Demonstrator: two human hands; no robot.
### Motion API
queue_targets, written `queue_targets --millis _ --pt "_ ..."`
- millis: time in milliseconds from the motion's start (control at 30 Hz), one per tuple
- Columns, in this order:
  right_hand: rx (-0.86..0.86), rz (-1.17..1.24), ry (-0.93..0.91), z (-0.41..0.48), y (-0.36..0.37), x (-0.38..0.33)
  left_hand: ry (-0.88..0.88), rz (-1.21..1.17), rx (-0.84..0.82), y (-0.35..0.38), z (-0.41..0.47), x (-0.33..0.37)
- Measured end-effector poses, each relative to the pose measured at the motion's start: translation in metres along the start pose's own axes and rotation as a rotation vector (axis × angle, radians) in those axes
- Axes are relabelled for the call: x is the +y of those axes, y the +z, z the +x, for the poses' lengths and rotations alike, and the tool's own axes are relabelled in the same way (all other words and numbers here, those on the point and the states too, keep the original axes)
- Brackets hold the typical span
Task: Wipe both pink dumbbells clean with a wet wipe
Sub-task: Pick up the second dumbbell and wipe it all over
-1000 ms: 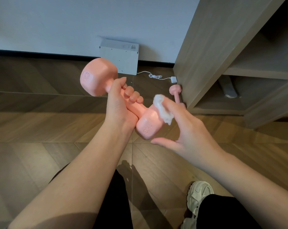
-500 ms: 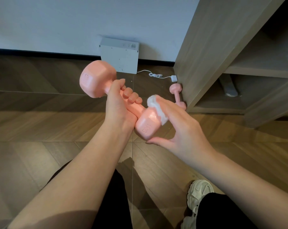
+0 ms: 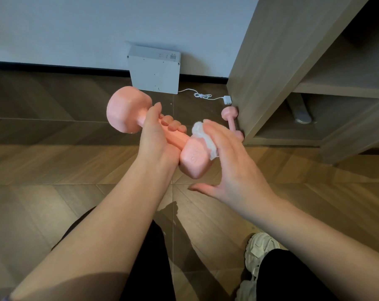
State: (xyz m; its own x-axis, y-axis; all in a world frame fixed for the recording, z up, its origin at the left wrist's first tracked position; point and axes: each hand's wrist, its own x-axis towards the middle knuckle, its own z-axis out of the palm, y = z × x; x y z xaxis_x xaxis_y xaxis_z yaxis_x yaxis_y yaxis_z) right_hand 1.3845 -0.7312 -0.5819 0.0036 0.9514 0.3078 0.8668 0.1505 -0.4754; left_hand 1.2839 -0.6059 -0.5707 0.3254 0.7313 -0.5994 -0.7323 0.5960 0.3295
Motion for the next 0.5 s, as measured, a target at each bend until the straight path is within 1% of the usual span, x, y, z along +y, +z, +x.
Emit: queue_targets --millis 67,133,200,267,300,367,500 --pt "0.049 0.126 0.057 0.002 -0.001 0.003 0.007 -0.009 -0.048 0.002 -0.001 -0.002" --pt "0.109 0.311 0.177 0.005 -0.006 0.008 0.016 -0.048 -0.172 0.004 -0.003 -0.001" --pt "0.099 0.571 0.289 0.008 -0.01 0.012 0.023 -0.087 -0.294 0.006 -0.005 0.002" --pt "0.047 0.797 0.334 0.009 -0.009 0.012 0.053 -0.089 -0.365 0.006 -0.007 0.006" --pt "0.027 0.825 0.329 0.009 -0.008 0.01 0.063 -0.085 -0.381 0.006 -0.008 0.007" --pt "0.007 0.78 0.306 0.008 -0.006 0.006 0.065 -0.075 -0.388 0.005 -0.009 0.01" --pt "0.078 0.611 0.275 0.007 -0.01 0.006 0.061 -0.103 -0.375 0.005 -0.01 0.012"
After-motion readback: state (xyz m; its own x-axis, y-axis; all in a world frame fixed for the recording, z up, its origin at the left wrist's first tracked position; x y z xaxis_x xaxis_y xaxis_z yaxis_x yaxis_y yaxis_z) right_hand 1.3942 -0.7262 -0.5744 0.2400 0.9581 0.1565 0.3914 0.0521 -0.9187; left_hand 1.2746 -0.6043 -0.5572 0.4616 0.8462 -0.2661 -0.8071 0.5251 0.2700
